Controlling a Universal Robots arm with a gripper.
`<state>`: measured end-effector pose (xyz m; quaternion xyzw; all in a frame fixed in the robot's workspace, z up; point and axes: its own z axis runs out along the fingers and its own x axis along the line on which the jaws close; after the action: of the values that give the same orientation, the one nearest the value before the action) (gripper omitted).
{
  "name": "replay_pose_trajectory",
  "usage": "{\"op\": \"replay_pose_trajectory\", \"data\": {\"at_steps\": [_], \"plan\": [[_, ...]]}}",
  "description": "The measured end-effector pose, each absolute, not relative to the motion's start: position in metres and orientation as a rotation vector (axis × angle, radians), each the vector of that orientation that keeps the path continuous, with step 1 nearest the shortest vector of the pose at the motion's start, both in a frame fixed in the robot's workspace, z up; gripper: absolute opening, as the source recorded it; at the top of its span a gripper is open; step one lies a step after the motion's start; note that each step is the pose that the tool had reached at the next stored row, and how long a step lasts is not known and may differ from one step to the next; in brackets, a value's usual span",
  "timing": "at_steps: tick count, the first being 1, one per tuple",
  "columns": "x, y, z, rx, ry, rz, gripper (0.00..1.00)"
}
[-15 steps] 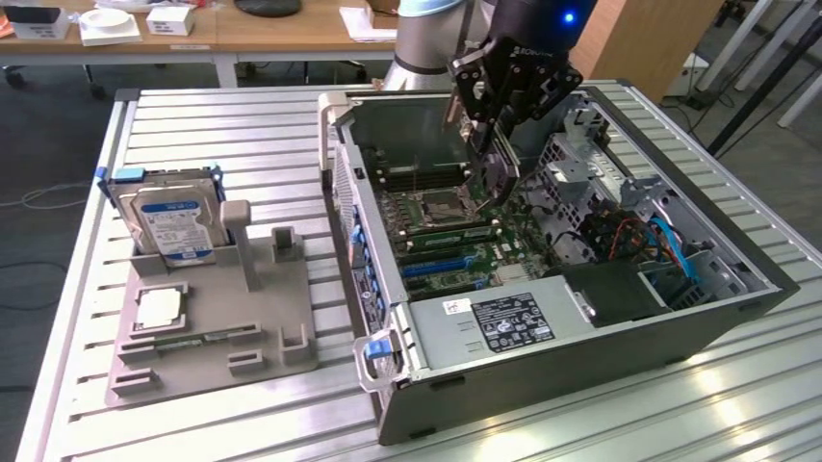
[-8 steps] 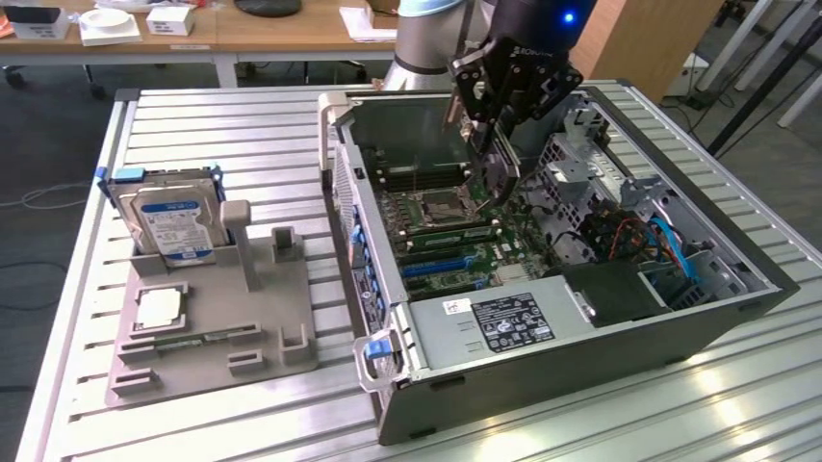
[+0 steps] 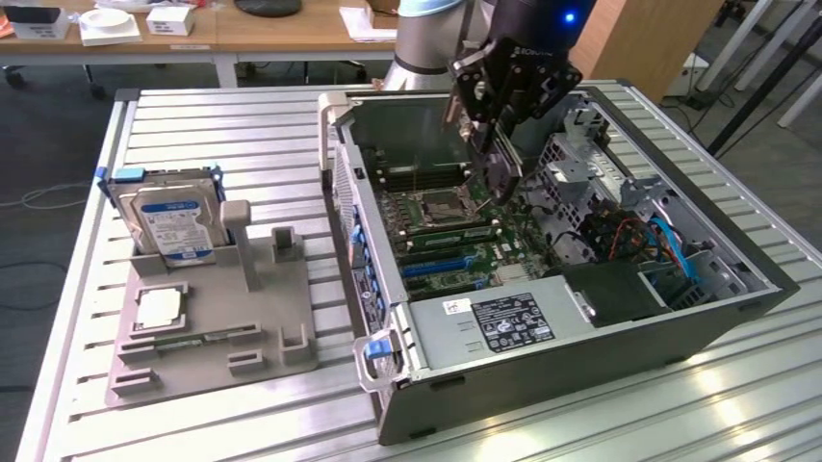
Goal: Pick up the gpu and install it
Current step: 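Insert the gpu into the slot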
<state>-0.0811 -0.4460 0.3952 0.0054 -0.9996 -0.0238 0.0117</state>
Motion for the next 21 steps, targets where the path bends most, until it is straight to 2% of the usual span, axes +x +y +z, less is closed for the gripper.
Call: {"op": "replay_pose_trajectory", "data": {"at_steps": [21], "plan": [[-0.0789,-0.4460,0.3951,0.444,-3.080,-0.104,0.27]]}}
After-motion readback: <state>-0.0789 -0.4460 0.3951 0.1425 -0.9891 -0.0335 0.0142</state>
